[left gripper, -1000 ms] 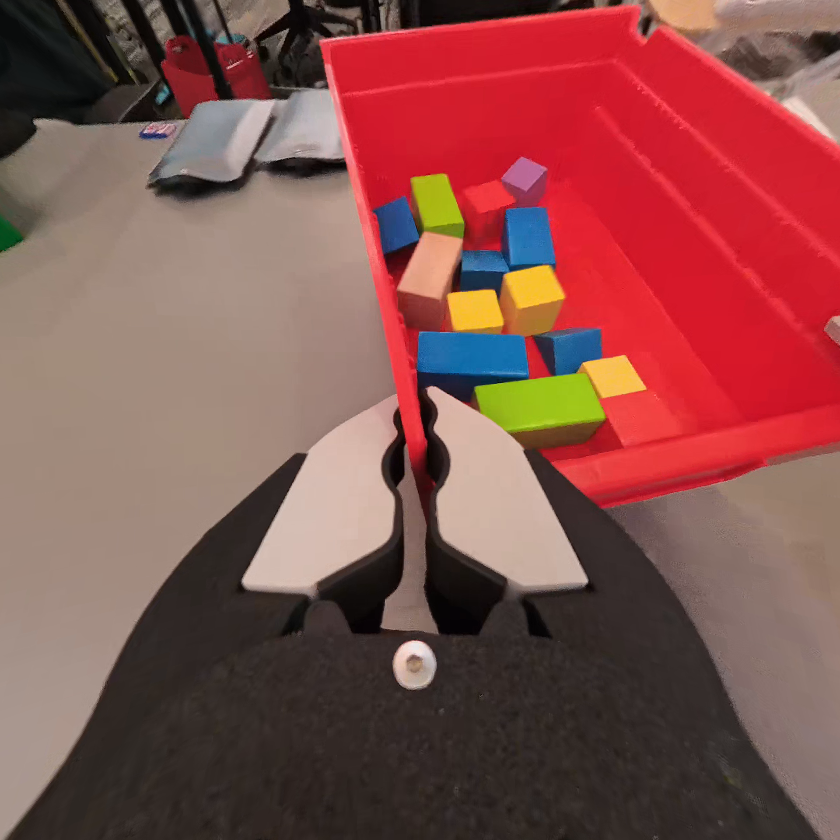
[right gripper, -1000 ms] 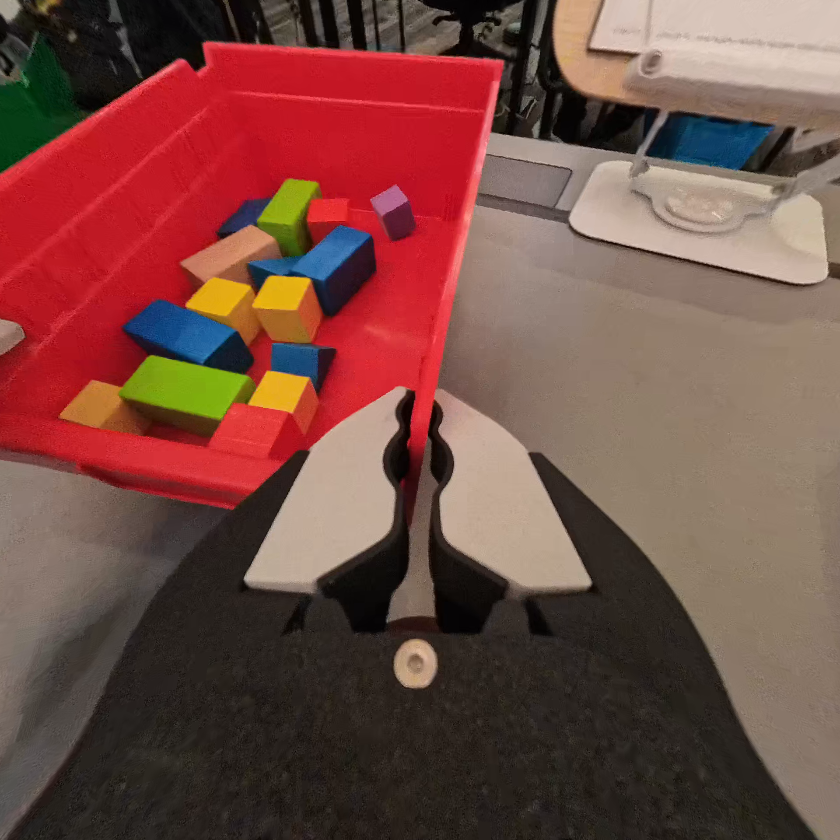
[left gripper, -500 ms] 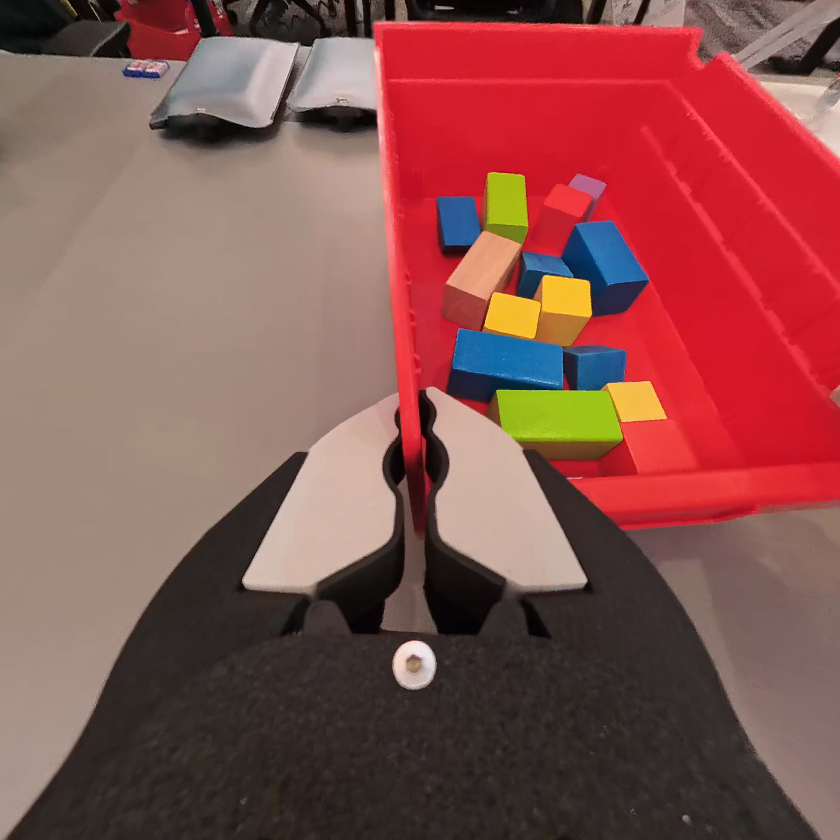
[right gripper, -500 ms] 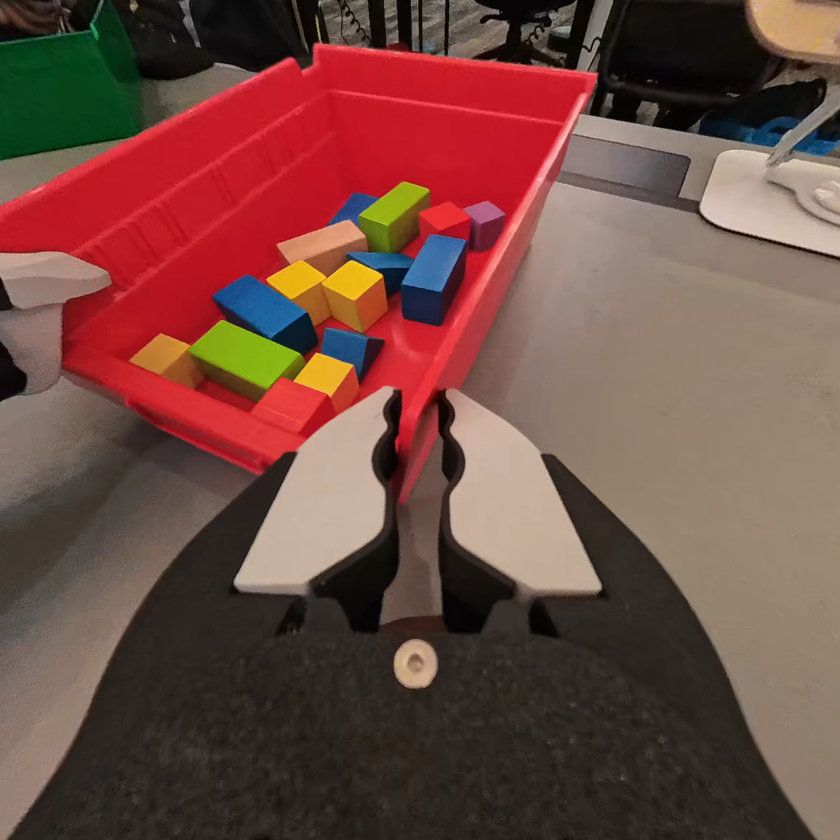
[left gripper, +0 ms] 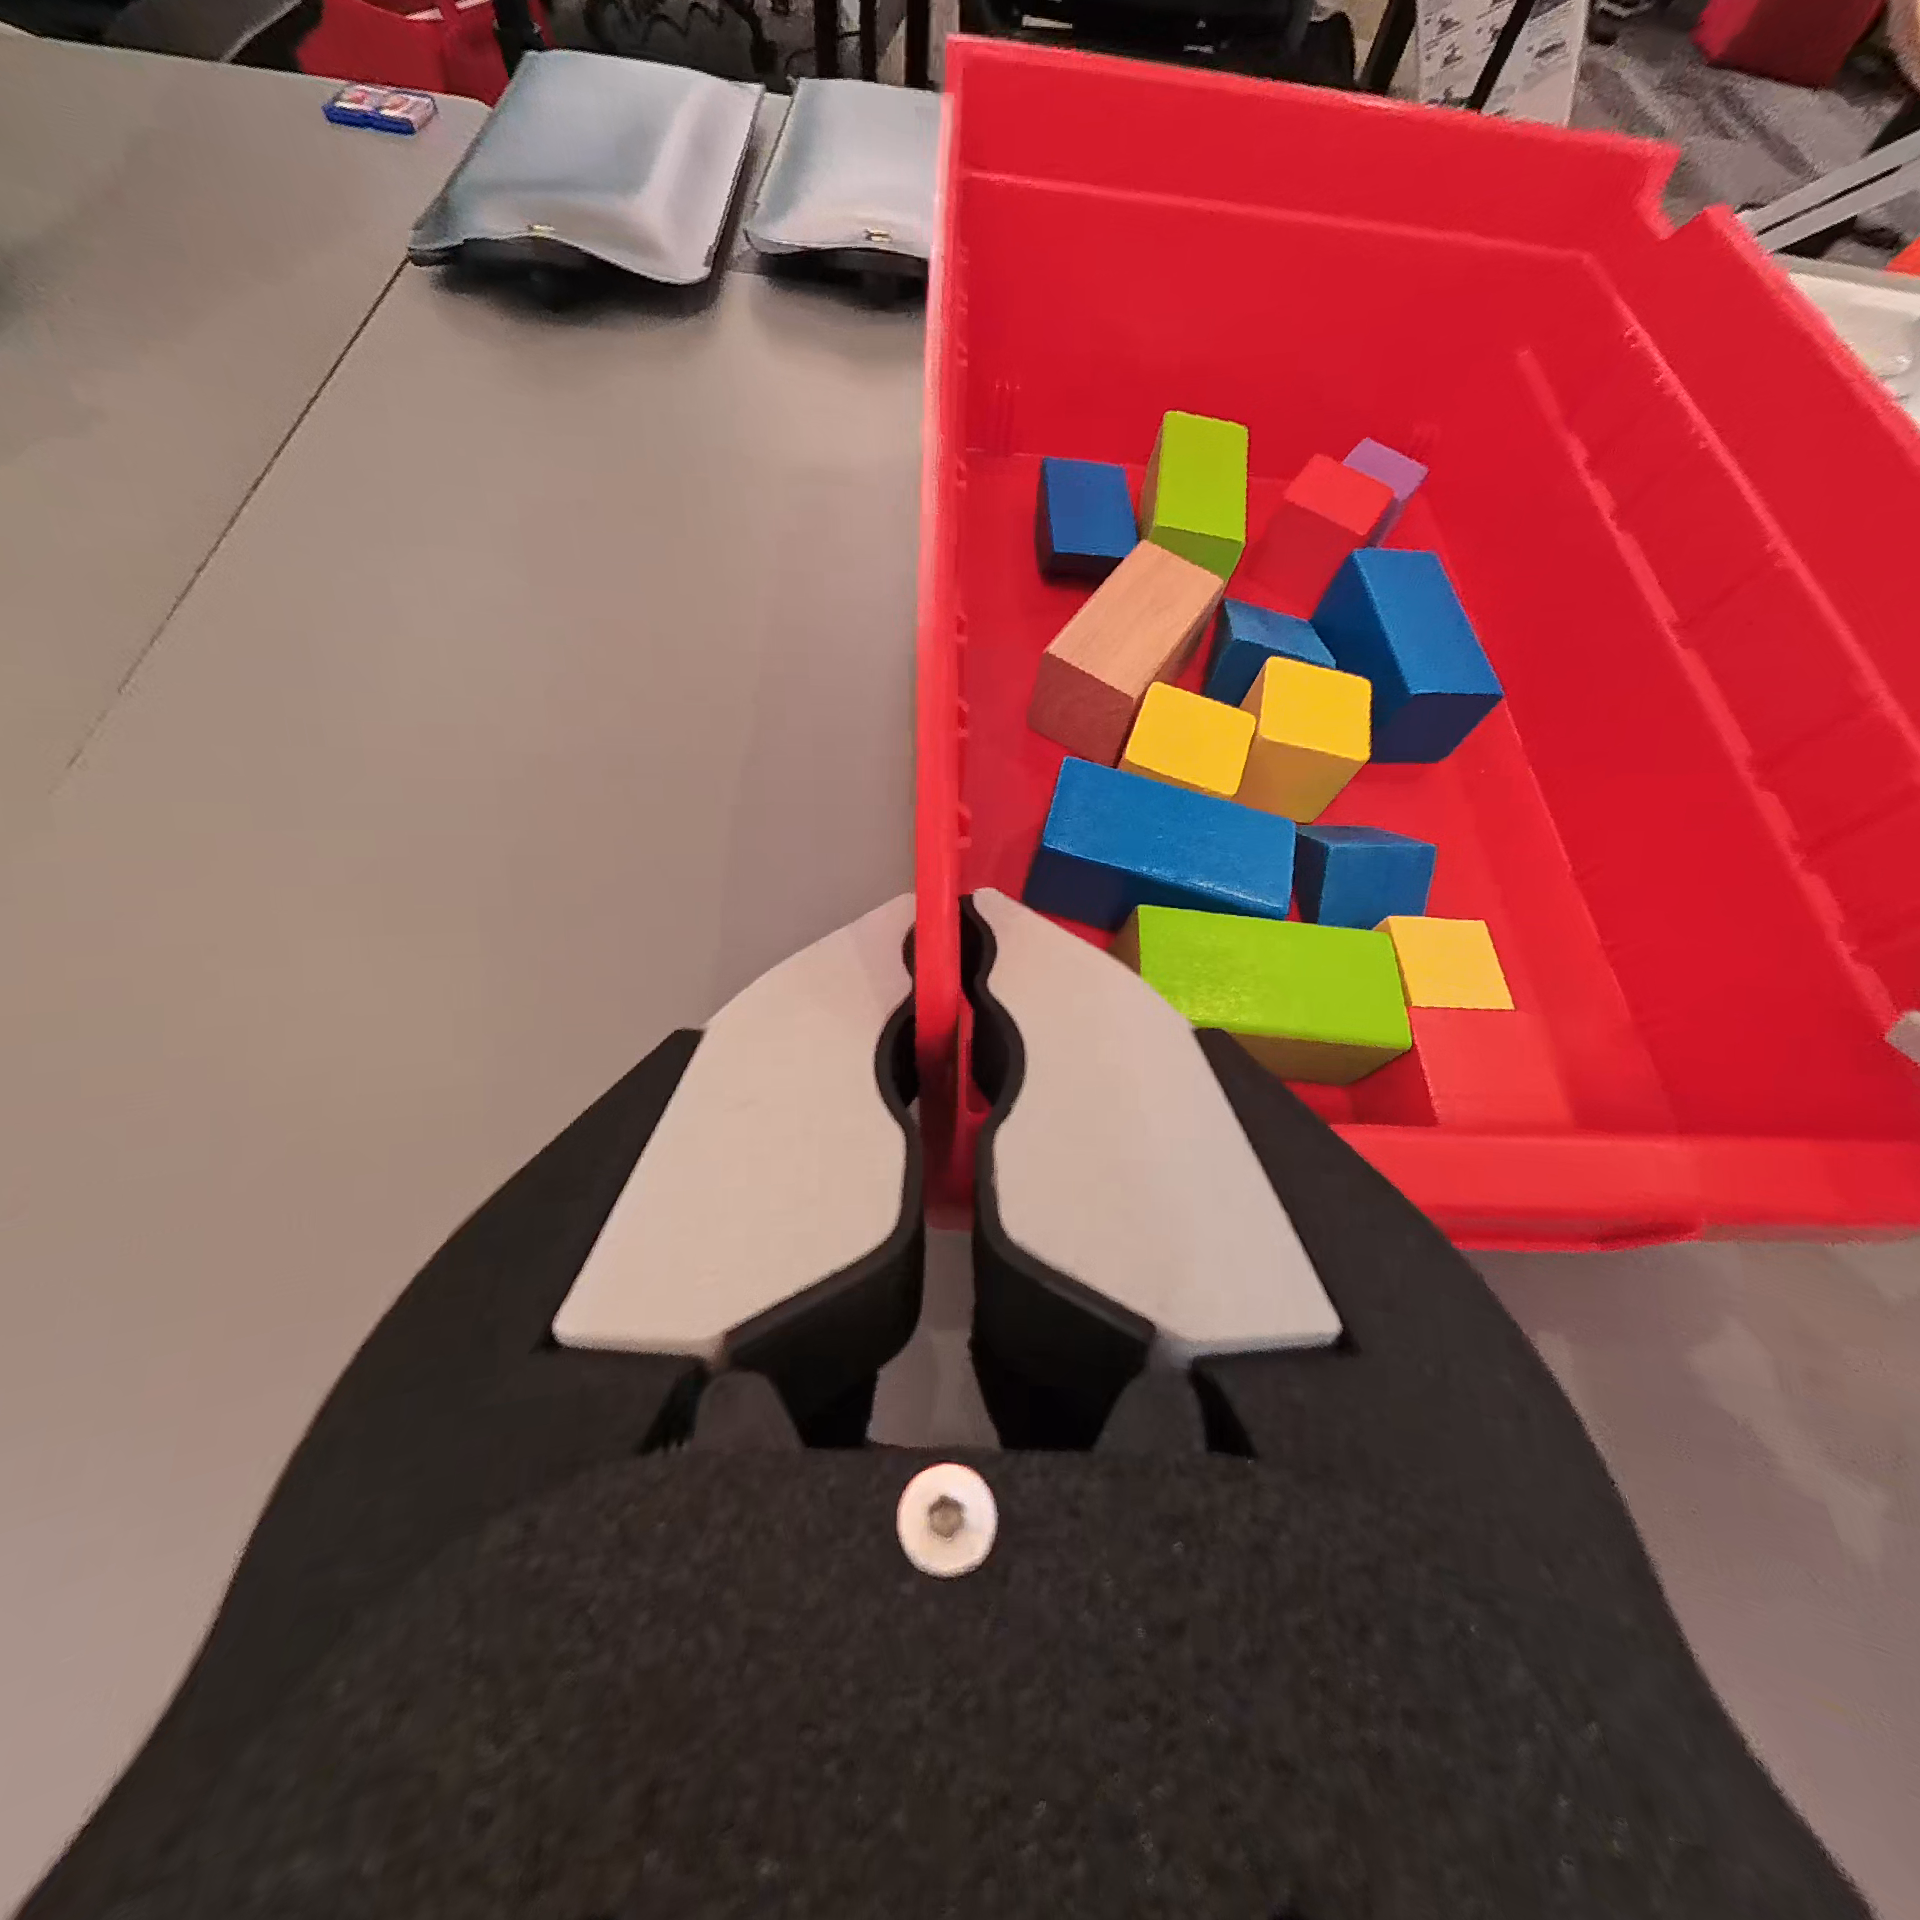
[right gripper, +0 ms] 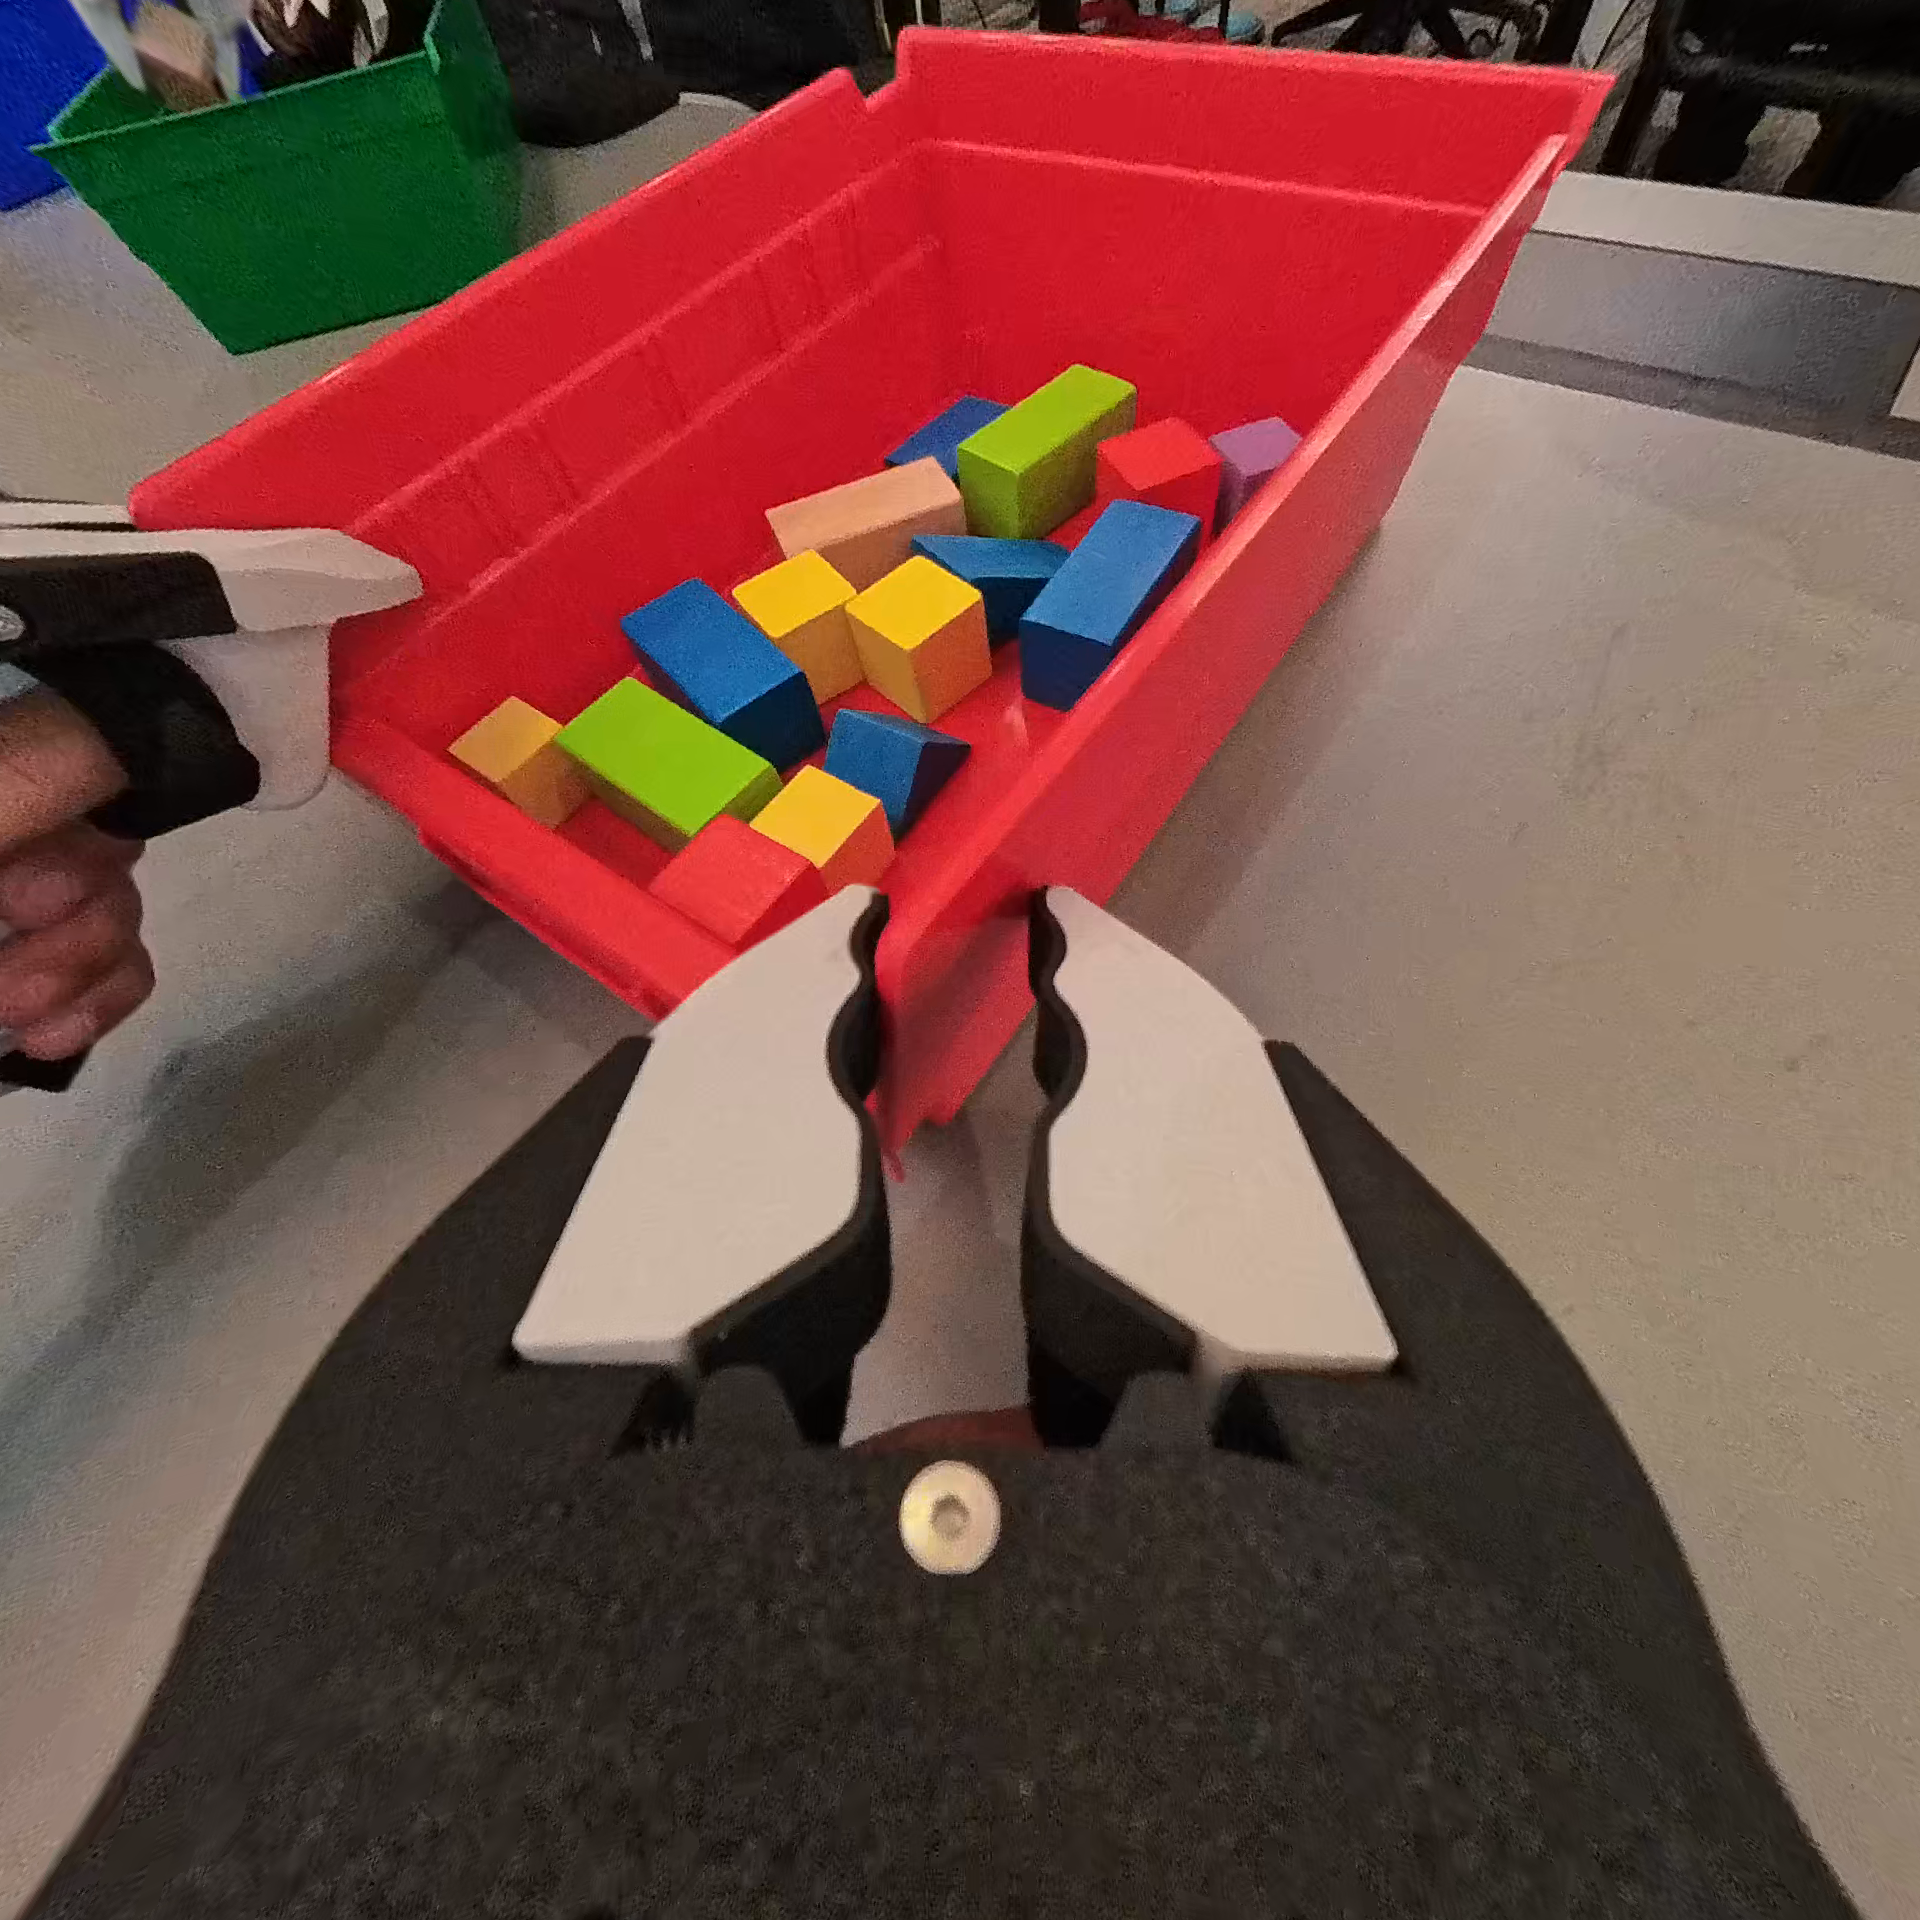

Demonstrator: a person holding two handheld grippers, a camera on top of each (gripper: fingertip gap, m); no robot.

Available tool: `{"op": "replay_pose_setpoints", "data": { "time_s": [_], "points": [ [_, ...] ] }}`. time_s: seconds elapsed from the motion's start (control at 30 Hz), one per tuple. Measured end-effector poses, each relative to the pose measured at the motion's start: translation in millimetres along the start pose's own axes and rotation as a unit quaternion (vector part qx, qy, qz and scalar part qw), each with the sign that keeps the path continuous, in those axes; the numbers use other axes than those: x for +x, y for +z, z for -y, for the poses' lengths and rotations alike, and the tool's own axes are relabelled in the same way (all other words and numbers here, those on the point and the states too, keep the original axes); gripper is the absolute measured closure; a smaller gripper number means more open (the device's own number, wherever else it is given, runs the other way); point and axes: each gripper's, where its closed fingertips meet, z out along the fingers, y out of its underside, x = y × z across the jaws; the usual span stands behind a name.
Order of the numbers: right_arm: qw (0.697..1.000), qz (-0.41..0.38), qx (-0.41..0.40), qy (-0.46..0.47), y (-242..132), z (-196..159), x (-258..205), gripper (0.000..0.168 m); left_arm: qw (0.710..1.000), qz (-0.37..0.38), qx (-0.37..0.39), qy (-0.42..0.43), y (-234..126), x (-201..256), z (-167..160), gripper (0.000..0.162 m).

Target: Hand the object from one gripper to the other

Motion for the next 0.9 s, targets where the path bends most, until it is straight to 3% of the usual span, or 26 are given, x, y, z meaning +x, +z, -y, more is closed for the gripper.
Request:
{"op": "replay_pose_setpoints", "data": {
  "time_s": [0.1, 0.2, 0.4, 0.5, 0.6, 0.77, 0.9],
  "points": [
    [1.000, 0.001, -0.001, 0.003, -1.7, 0.0, 2.1, 0.145, 1.000, 0.005, 0.002, 0.002, -2.5, 2.3, 0.9, 0.160],
    [0.997, -0.060, 0.037, -0.017, -5.8, 18.1, 17.9, 0.156, 1.000, 0.019, 0.010, 0.019, -12.5, 14.8, 15.2, 0.161],
    [0.971, -0.114, 0.208, -0.033, -64.9, 89.9, 34.5, 0.163, 0.980, 0.028, 0.189, 0.054, -71.0, 54.0, 68.2, 0.159],
    [0.954, -0.132, 0.261, -0.058, -89.4, 104.6, 32.1, 0.163, 0.966, 0.039, 0.248, 0.065, -92.0, 64.0, 82.7, 0.159],
    [0.968, -0.117, 0.219, -0.042, -78.0, 91.7, 32.9, 0.162, 0.976, 0.037, 0.205, 0.055, -82.8, 60.4, 77.6, 0.159],
    [0.995, -0.085, 0.058, -0.010, -36.6, 45.0, 32.7, 0.162, 0.997, 0.056, 0.039, 0.021, -51.0, 43.0, 42.8, 0.160],
    [0.997, -0.066, -0.028, -0.042, -3.5, 74.1, 36.3, 0.161, 0.996, 0.067, -0.051, 0.004, -24.8, 22.7, 57.4, 0.160]
  ]
}}
